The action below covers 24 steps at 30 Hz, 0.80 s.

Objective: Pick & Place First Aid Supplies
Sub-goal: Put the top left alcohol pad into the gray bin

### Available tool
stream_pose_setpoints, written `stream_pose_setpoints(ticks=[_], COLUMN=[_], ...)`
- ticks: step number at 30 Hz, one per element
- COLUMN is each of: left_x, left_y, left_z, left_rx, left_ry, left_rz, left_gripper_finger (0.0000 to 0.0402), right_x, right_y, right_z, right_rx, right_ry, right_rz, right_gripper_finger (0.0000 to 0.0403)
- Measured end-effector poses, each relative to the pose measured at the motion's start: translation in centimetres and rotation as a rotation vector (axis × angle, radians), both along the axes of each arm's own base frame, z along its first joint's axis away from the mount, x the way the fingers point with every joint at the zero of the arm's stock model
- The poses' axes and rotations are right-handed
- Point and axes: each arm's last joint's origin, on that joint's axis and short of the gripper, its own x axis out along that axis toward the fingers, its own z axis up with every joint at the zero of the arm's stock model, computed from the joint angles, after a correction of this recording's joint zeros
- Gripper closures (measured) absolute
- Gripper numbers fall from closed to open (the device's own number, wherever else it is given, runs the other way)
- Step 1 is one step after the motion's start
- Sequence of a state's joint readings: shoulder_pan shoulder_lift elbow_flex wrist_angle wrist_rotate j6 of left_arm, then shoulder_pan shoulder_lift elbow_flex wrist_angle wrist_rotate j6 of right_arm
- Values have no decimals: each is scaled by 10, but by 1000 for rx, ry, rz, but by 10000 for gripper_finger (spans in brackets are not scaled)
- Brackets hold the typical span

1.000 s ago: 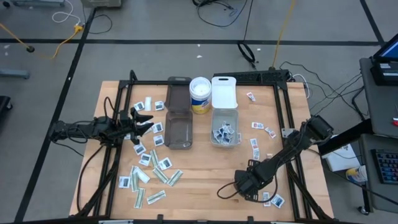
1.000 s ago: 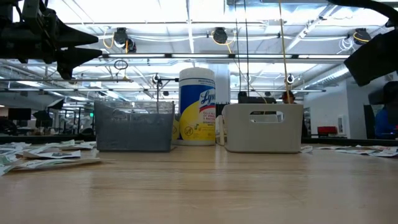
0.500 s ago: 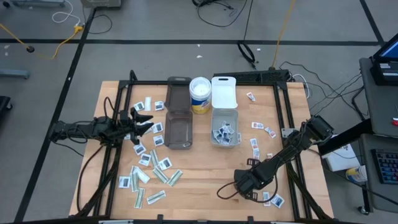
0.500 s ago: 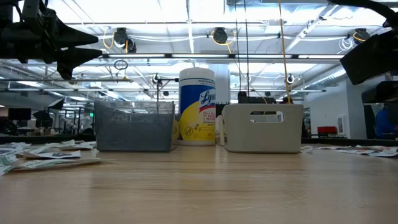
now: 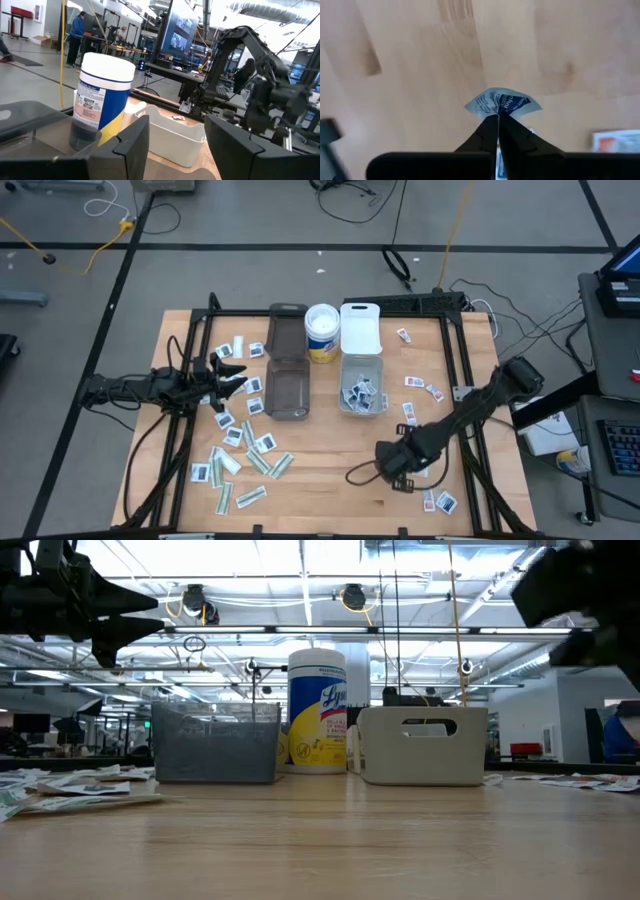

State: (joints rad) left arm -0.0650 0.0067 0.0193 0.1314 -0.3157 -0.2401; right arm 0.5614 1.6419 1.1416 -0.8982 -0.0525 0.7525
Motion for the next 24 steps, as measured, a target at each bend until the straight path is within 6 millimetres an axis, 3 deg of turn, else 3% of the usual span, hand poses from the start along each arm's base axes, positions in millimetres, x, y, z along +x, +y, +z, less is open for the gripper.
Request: stream_pose_setpoints(ticks=[10,16,24], left_x=[0,0,0], left_y=[0,0,0], left_z=[0,0,0], left_rx=[0,0,0], left_ry=[0,0,0], left_rz=[0,0,0], left_gripper_finger=[206,206,206], right_x=[13,26,54], right_y=[-34,-52,-110], right_z=[59,69,68], right_rx=[50,72,47], right_ry=[-41,-62,-70], right_rz=[-42,-44,-108], right_gripper_finger=[402,402,403])
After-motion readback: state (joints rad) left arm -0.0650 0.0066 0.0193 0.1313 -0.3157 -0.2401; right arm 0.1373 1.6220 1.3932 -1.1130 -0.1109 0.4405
